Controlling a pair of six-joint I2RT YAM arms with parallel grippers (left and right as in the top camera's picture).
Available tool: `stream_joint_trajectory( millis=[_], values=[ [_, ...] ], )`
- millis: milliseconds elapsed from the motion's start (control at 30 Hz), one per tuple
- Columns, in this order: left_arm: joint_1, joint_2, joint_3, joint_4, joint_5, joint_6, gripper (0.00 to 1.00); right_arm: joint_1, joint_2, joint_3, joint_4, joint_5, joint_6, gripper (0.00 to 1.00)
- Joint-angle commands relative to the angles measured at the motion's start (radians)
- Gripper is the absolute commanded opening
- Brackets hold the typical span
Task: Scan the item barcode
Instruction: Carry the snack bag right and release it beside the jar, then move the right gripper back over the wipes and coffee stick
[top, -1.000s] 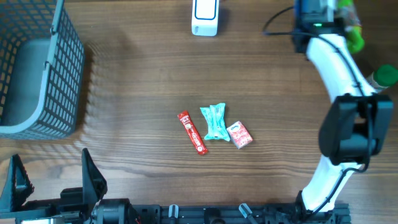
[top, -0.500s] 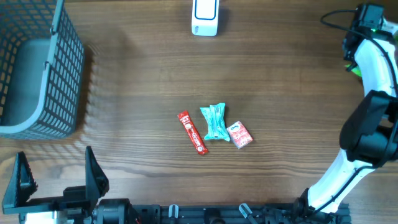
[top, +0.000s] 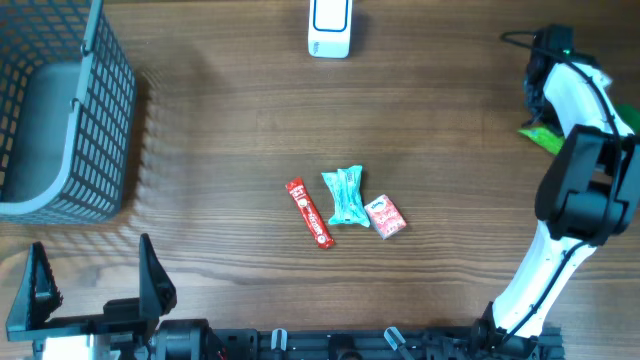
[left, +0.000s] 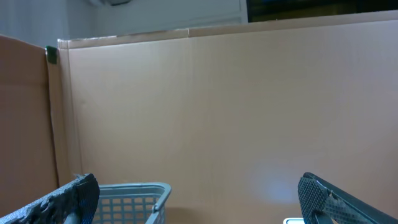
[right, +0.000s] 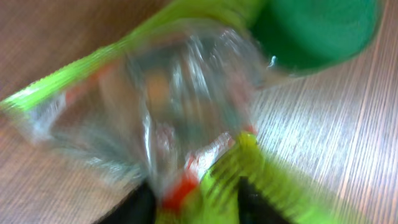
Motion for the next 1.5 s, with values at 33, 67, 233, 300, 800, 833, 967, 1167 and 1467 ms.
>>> stream_joint_trajectory(
  millis=[33, 67, 233, 300, 800, 833, 967, 1167, 1467],
  values=[
    [-0.005, -0.005, -0.003, -0.009, 0.005, 0.001, 1.0, 0.002, -0.004, 0.007, -0.011, -0.067, 0.087, 1.0],
    [-0.005, -0.005, -0.003, -0.01, 0.005, 0.001, 1.0, 0.005, -0.02, 0.007, -0.012, -0.088, 0.087, 1.0],
    [-0.005, -0.005, -0.003, -0.014, 0.005, 0.001, 1.0, 0.053, -0.143, 0.007, -0.016, -0.148, 0.086, 1.0],
    [-0.005, -0.005, -0.003, -0.032, 0.005, 0.001, 1.0, 0.107, -0.234, 0.007, -0.024, -0.212, 0.087, 1.0],
    [-0.006, -0.005, -0.003, -0.063, 0.148, 0.0, 1.0, 0.584, -0.402, 0.006, -0.167, -0.698, -0.175, 1.0],
    [-0.006, -0.005, -0.003, -0.068, 0.139, -0.003, 1.0, 0.616, -0.399, 0.006, -0.192, -0.697, -0.175, 1.0],
    [-0.006, -0.005, -0.008, -0.121, 0.06, -0.082, 1.0, 0.719, -0.396, 0.006, -0.294, -0.67, -0.108, 1.0],
    [-0.006, -0.005, -0.042, -0.239, 0.05, -0.138, 1.0, 0.846, -0.395, -0.012, -0.359, -0.645, -0.093, 1.0],
    [-0.006, -0.005, -0.228, -0.245, 0.049, -0.188, 1.0, 1.006, -0.395, -0.263, -0.21, -0.504, 0.005, 0.96]
  ],
)
